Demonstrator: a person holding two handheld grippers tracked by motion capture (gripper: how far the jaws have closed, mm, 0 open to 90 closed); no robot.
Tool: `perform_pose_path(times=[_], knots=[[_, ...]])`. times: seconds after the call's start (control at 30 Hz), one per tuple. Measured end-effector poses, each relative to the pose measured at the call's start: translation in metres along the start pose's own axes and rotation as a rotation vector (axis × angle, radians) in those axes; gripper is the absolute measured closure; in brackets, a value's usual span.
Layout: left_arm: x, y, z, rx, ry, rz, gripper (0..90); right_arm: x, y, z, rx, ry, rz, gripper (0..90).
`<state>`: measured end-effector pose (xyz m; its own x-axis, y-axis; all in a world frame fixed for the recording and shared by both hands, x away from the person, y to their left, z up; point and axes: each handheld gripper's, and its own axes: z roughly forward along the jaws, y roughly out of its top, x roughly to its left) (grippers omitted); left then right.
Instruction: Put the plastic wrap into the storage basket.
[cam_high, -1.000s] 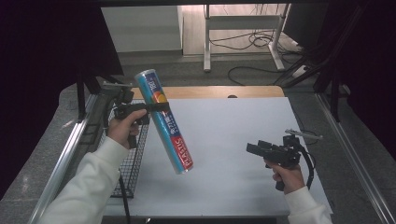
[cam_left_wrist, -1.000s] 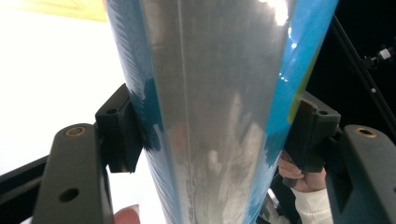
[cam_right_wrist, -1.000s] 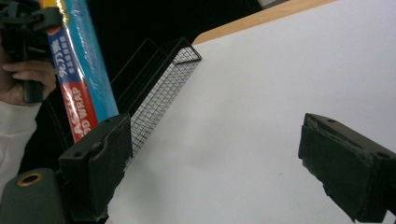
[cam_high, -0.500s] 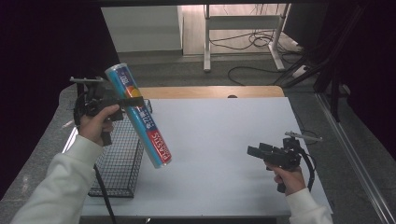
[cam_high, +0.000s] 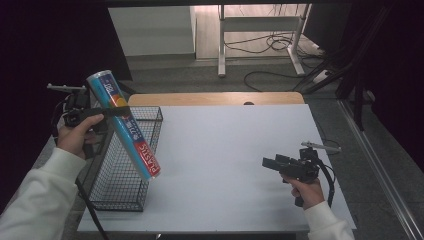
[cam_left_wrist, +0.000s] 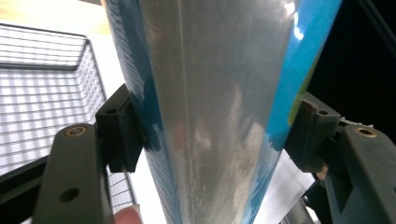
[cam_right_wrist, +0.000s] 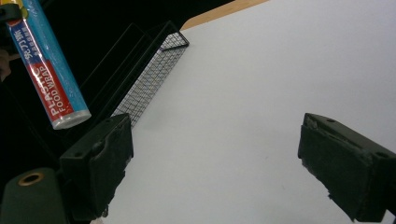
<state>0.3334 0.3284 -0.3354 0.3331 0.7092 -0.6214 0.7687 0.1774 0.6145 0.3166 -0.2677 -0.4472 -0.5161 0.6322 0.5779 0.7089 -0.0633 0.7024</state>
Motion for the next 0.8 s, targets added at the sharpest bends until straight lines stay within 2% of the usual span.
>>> perform_pose_path(times=[0.43, 0.8], knots=[[0.019, 0.002, -0.021, 0.03, 0.081, -0.005, 32.0, -0.003, -0.001, 0.003, 0.01, -0.008, 0.016, 11.0], [0.025, 0.006, -0.017, 0.082, 0.158, 0.017, 32.0, -0.004, -0.002, 0.005, 0.012, 0.002, 0.02, 11.0]])
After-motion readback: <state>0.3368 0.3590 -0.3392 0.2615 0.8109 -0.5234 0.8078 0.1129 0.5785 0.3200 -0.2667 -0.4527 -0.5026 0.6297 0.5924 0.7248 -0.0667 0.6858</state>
